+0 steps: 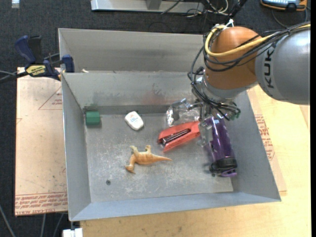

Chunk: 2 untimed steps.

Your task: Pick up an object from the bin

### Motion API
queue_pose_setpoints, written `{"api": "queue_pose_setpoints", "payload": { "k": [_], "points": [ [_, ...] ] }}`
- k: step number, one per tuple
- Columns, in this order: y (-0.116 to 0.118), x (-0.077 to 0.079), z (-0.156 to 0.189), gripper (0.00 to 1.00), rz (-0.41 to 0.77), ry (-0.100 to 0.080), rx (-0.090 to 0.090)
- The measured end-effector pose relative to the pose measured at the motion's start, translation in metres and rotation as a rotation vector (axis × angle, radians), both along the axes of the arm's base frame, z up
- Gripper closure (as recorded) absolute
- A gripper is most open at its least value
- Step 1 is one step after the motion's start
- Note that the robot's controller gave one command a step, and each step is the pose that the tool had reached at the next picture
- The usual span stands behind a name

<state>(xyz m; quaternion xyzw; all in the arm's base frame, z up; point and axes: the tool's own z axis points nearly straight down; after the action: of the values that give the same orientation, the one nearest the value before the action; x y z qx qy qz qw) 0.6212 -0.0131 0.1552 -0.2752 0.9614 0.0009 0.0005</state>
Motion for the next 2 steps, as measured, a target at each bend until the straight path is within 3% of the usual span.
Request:
{"api": "queue_pose_setpoints", "payload": {
  "k": [1, 2],
  "points": [
    [-0.002, 0.006, -0.022, 0.0, 0.081, -0.009, -0.001],
    [-0.005, 0.011, -0.082, 0.0, 0.187, -0.01, 0.001]
  ]
}}
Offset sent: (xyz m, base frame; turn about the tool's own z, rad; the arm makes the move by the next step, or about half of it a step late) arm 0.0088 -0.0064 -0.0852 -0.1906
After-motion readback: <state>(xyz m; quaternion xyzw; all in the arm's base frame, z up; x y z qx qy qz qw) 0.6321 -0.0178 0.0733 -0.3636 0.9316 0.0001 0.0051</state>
